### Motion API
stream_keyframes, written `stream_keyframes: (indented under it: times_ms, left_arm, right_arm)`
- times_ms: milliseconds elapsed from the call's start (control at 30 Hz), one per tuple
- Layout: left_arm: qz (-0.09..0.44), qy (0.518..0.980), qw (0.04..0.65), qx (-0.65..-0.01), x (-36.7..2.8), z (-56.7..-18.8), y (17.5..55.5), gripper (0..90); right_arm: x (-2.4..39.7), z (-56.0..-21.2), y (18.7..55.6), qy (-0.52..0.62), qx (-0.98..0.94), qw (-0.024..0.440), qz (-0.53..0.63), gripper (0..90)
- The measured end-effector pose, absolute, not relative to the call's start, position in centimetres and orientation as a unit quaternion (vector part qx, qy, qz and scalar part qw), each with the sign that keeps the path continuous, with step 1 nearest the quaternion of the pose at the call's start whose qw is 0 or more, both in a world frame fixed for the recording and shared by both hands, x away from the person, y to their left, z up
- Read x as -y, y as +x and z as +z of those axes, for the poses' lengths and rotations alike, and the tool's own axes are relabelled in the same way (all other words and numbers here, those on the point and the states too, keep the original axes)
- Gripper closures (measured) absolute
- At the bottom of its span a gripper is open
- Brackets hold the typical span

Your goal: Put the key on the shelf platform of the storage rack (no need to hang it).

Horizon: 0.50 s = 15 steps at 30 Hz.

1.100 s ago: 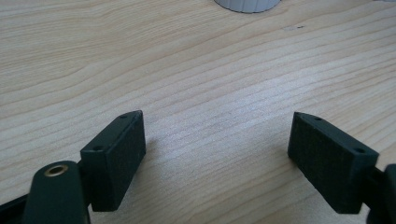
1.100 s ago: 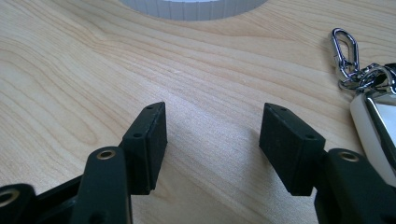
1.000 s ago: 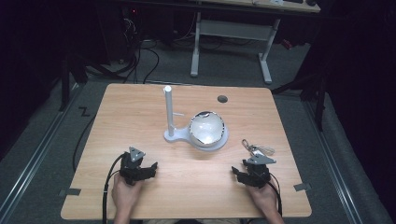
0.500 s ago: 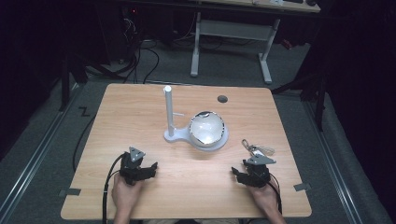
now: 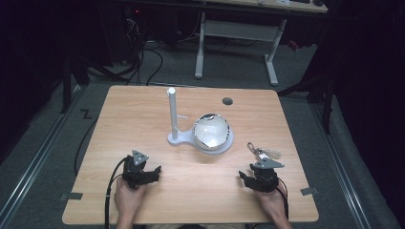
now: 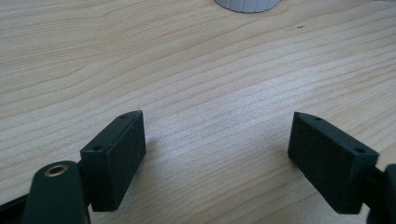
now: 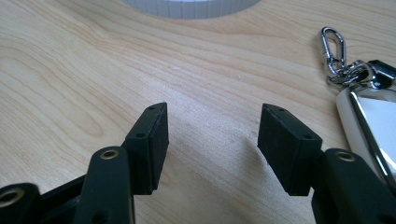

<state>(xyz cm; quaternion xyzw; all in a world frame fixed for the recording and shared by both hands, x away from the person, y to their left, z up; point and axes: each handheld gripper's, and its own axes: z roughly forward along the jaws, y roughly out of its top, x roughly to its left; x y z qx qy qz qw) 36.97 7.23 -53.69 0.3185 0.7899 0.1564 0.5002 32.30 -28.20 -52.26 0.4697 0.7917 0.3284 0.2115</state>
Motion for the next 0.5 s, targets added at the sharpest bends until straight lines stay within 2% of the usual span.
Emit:
stream_keyframes:
  times_ms: [500]
  left_arm:
    - [0.156, 0.318, 0.500, -0.790, -7.2, -53.7, 37.0, 19.2]
  right_arm:
    - [29.8, -51.6, 31.3, 0.486, -0.773, 0.214, 0.348, 45.1]
